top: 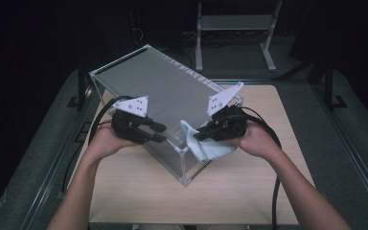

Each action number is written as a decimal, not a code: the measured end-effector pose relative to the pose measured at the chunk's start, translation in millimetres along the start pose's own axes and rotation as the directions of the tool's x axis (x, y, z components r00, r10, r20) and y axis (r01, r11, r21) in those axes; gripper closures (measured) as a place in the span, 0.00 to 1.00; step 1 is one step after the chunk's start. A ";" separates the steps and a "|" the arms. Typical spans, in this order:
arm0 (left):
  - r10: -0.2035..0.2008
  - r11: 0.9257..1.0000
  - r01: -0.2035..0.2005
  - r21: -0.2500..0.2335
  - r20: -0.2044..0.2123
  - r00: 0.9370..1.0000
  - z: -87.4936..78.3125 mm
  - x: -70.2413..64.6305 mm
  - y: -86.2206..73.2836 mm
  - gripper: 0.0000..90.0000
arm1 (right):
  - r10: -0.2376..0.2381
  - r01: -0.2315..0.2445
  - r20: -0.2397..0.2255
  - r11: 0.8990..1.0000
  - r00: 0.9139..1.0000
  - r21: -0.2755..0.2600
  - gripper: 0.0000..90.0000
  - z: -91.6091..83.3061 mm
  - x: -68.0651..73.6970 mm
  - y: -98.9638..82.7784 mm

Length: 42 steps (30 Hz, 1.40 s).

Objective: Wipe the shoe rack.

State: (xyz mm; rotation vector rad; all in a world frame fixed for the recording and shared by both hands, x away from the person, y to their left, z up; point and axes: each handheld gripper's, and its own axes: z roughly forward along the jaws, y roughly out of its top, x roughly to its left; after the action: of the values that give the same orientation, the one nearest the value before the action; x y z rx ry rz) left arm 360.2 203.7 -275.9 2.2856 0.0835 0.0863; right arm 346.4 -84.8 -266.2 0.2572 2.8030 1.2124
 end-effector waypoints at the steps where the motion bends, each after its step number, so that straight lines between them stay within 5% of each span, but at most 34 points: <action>1: 0.020 1.000 -0.020 0.005 0.005 1.000 2.7 -5.2 3.2 0.68 | 0.006 -0.006 0.001 1.000 1.000 -0.001 0.93 -2.5 2.7 -2.3; 13: 0.008 1.000 -0.008 0.007 -0.015 1.000 9.7 -5.4 4.8 0.70 | 0.004 -0.004 -0.014 1.000 1.000 -0.026 0.93 -3.1 27.1 -41.1; 24: 0.002 1.000 -0.002 0.009 -0.021 1.000 11.2 -1.5 5.6 0.71 | 0.035 -0.035 -0.027 0.999 0.999 -0.010 0.93 59.9 33.9 -71.9; 33: -0.005 1.000 0.006 0.012 -0.027 1.000 11.1 -2.5 5.9 0.70 | 0.002 -0.003 -0.025 0.999 1.000 -0.053 0.93 69.4 37.3 -63.3; 42: -0.011 1.000 0.011 0.016 -0.033 0.999 8.7 -0.4 4.4 0.70 | 0.057 -0.057 -0.021 0.998 0.998 0.001 0.93 121.3 33.3 -103.7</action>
State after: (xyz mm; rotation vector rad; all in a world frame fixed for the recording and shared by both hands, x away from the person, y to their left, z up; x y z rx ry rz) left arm 360.7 194.3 -278.3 2.2999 0.1139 0.1176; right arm 317.5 -61.7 -425.0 0.3281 2.8319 1.2336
